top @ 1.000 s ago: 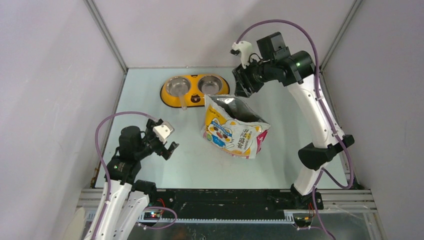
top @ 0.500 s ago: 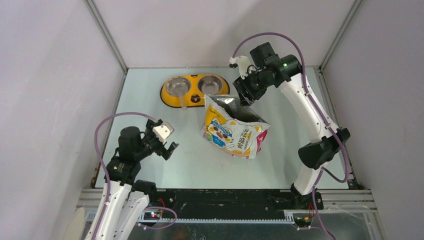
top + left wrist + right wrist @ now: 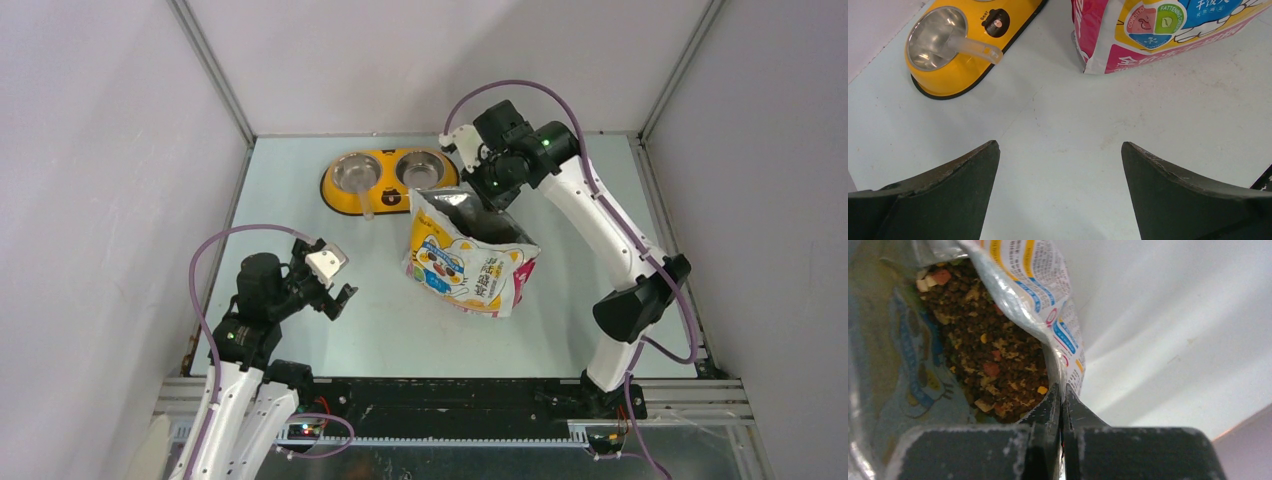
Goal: Serve the pet food
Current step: Open the pet food bag at the center of the board.
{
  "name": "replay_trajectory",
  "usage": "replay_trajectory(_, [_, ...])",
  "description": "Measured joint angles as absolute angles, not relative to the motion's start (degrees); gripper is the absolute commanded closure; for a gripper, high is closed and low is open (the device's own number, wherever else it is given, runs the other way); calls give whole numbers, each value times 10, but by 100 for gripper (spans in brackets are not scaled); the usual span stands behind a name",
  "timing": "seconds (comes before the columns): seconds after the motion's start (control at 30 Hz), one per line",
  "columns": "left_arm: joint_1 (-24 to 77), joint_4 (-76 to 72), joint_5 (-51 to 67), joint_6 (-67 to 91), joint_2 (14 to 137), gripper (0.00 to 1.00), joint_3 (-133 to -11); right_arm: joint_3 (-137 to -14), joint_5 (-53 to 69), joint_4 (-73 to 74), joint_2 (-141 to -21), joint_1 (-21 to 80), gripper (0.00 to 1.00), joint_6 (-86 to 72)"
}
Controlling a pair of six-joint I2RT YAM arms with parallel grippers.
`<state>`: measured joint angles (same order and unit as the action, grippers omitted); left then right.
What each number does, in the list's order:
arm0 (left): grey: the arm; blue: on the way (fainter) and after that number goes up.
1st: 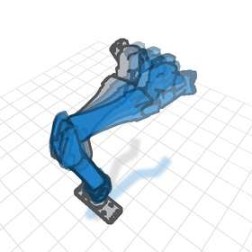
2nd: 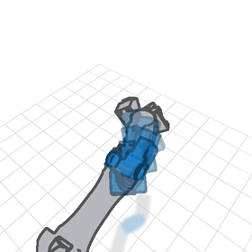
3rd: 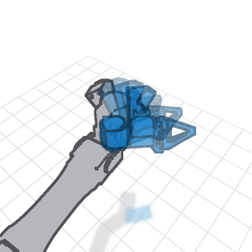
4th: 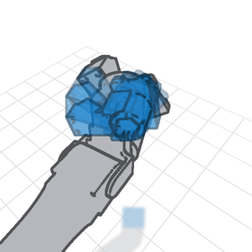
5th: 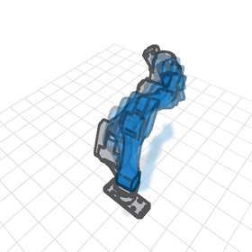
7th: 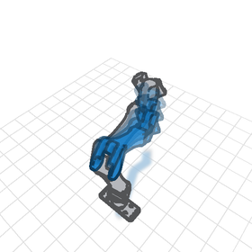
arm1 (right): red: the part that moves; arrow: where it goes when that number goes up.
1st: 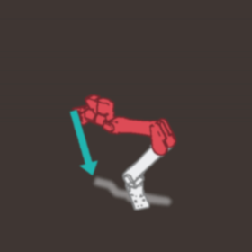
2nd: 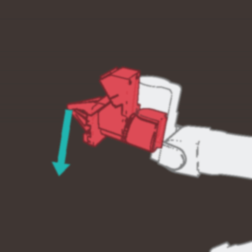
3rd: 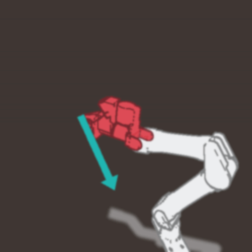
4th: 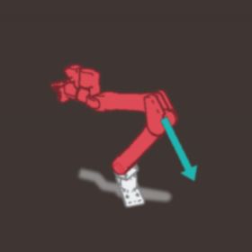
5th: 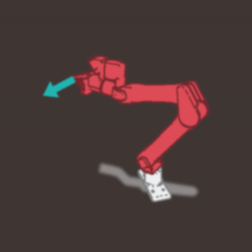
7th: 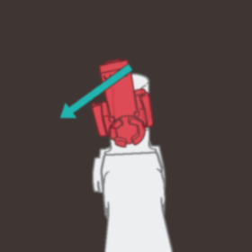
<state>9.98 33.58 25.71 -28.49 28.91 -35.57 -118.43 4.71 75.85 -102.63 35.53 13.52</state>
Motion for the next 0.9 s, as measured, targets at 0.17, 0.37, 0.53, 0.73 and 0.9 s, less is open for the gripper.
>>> replay_trajectory(0.17, [100,336,257,-285,289,0,-356,-1184,9,745,-1020,343,100,121])
replay_trajectory(0.37, [100,336,257,-285,289,0,-356,-1189,4,741,-1014,280,100,91])
replay_trajectory(0.53, [100,336,257,-285,289,0,-356,-1188,-7,755,-1002,230,100,70])
replay_trajectory(0.73, [100,336,257,-285,289,1,-356,-1188,-55,757,-978,196,100,60])
replay_trajectory(0.9, [100,336,257,-285,289,0,-356,-1188,-99,743,-971,180,100,62])
